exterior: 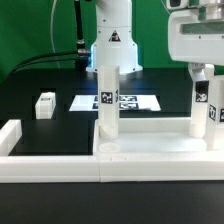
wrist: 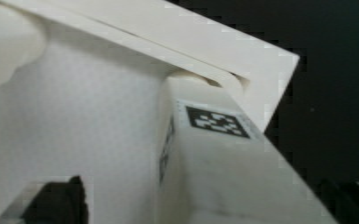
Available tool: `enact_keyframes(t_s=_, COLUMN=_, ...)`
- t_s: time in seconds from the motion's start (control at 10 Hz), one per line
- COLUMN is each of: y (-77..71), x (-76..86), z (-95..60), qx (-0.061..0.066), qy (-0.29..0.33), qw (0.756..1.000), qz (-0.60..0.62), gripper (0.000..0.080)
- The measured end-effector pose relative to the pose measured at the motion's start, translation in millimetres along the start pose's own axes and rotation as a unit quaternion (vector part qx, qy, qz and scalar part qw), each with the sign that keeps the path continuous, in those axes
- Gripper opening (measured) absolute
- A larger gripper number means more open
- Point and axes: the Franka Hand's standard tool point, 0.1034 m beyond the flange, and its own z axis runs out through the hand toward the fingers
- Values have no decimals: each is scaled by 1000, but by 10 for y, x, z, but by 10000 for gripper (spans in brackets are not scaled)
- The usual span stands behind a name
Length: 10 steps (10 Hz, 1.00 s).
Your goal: Assemble desk
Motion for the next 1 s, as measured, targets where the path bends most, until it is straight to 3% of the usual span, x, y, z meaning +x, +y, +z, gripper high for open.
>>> enact_keyframes(t_s=0.3, y=-40, x=-63, z=-23, qx=2, qy=-1, qw=990, qz=-139, gripper=649)
enact_keyframes(t_s=0.6, y=-41, x=-57, z=-24, qx=2, qy=1, qw=960, qz=-281, gripper=649)
enact_keyframes(t_s=0.8, y=-34, x=-50, z=-16, qx=0, qy=1, qw=932, qz=-361, gripper=649)
enact_keyframes(t_s=1.0, y=-27, x=-47, z=-8, qx=-8, qy=6, qw=880, qz=-475, gripper=649)
